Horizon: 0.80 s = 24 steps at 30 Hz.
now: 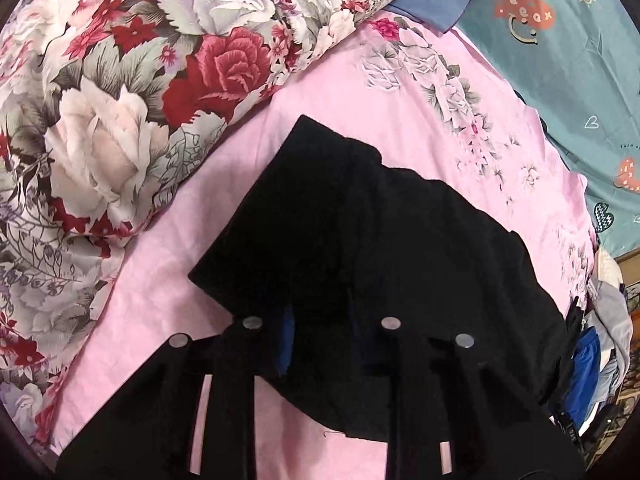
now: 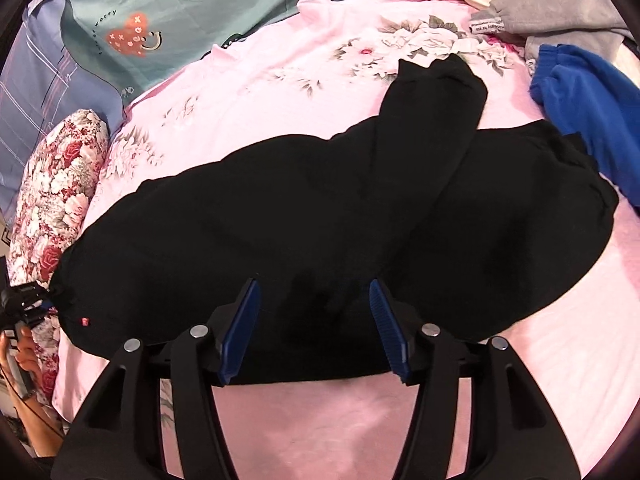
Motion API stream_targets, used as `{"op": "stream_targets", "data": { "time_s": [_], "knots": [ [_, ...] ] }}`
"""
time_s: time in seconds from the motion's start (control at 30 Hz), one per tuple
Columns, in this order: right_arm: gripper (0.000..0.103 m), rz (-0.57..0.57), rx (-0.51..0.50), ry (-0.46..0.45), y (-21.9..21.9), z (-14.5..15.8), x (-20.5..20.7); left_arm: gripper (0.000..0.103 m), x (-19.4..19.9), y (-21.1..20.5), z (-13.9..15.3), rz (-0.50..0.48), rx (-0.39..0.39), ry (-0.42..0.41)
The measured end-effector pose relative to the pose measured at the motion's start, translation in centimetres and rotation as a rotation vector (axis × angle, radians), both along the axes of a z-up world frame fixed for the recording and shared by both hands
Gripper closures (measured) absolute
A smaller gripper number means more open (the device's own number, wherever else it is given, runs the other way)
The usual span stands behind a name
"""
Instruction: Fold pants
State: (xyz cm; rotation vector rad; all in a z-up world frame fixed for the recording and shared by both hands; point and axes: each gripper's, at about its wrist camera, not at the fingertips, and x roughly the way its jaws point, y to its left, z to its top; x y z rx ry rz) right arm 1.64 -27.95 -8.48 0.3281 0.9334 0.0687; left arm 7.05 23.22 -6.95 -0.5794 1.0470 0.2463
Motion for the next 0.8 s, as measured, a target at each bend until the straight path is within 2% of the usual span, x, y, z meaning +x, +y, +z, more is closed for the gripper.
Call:
{"op": "stream_targets", "data": {
  "time_s": [0.17, 0.2, 0.23, 0.27, 0.33, 0.43, 0.57, 0.6, 0.63, 0.67, 0.7, 0.73, 0.8],
  "knots": [
    [0.045, -0.017, 0.000, 0.032, 0.3, -1.3, 1.7, 0.076, 0.2, 0.5, -0.6, 0.002, -0.028, 0.018],
    [0.045, -0.020, 0.003, 0.032, 0.4, -1.6, 2.1, 0.070, 0.2, 0.5, -0.6, -0.003, -0.031, 0.019],
    [0.054, -0.025, 0.008, 0.029, 0.4, -1.7, 2.4, 0.063, 0.1, 0.5, -0.6, -0.008, -0.033, 0.022],
    [0.066, -0.034, 0.009, 0.017, 0.4, -1.6, 2.6, 0.060, 0.1, 0.6, -0.4, -0.012, -0.035, 0.019],
    [0.076, -0.045, 0.020, -0.005, 0.2, -1.4, 2.7, 0.060, 0.3, 0.5, 0.0, -0.020, -0.027, 0.015],
    [0.077, -0.042, 0.059, -0.014, -0.3, -1.3, 2.7, 0.060, 1.1, 0.1, 0.3, -0.047, -0.031, 0.016],
    [0.077, -0.045, 0.075, -0.011, -0.6, -1.7, 2.6, 0.060, 2.4, 0.2, -1.6, -0.031, -0.071, 0.075],
    [0.077, -0.048, 0.080, -0.009, -0.7, -1.8, 2.7, 0.066, 2.5, 0.2, -1.9, -0.018, -0.074, 0.080],
    [0.077, -0.049, 0.085, -0.006, -0.8, -1.9, 2.7, 0.083, 2.6, 0.3, -2.2, -0.006, -0.080, 0.081],
    [0.081, -0.047, 0.083, -0.008, -0.7, -1.9, 2.7, 0.089, 2.5, 0.4, -2.3, -0.001, -0.092, 0.070],
    [0.087, -0.046, 0.078, -0.015, -0.7, -1.8, 2.7, 0.092, 2.4, 0.4, -2.2, -0.002, -0.098, 0.062],
    [0.099, -0.045, 0.078, -0.020, -0.6, -1.7, 2.7, 0.093, 2.1, 0.2, -1.7, -0.001, -0.083, 0.046],
    [0.100, -0.045, 0.082, -0.056, -0.8, -1.0, 2.4, 0.094, 1.7, -0.1, -0.6, -0.010, -0.056, 0.022]
  ]
}}
